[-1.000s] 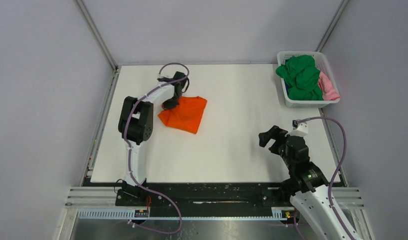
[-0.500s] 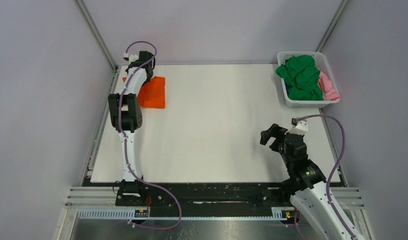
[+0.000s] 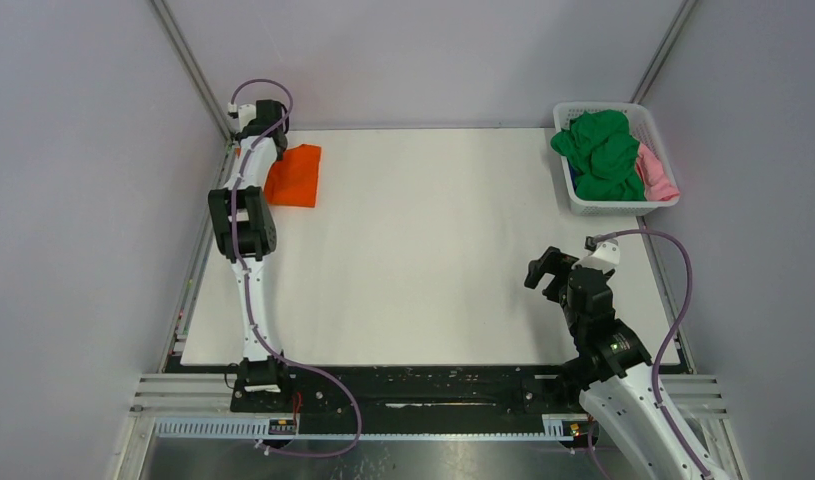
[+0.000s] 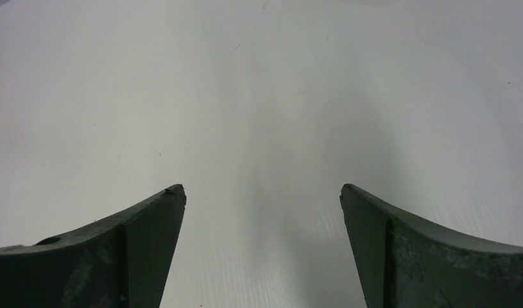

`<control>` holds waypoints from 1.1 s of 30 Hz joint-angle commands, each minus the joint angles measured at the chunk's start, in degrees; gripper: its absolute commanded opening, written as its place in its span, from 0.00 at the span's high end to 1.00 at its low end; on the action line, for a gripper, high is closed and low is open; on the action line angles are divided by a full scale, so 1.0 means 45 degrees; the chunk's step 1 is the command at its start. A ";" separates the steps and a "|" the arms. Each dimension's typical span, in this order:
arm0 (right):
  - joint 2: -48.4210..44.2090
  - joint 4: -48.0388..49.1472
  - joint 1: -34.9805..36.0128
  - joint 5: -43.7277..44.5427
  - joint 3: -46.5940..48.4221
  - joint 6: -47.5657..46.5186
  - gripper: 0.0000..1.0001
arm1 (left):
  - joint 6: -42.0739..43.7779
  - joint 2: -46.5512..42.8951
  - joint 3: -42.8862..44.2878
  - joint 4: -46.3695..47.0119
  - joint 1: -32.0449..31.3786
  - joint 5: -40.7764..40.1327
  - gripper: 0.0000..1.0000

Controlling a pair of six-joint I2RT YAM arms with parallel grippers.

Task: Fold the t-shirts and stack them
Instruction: Put the neatly folded tshirt into the corner of the board with the left arm, then reset both arms

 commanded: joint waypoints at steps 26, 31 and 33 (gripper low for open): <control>0.0040 -0.0142 -0.0042 0.0417 0.0351 -0.0235 0.00 | -0.0831 -0.2784 -0.1239 0.1884 -0.0483 0.0826 0.01; -0.0343 -0.0559 -0.0040 0.0034 0.0378 0.0122 0.01 | -0.1628 -0.4917 -0.3137 0.1584 -0.1600 0.1194 0.01; -0.0548 -0.0754 -0.0039 0.0117 0.0318 0.0483 0.01 | -0.3010 -0.6294 -0.4621 0.1412 -0.2085 0.1699 0.01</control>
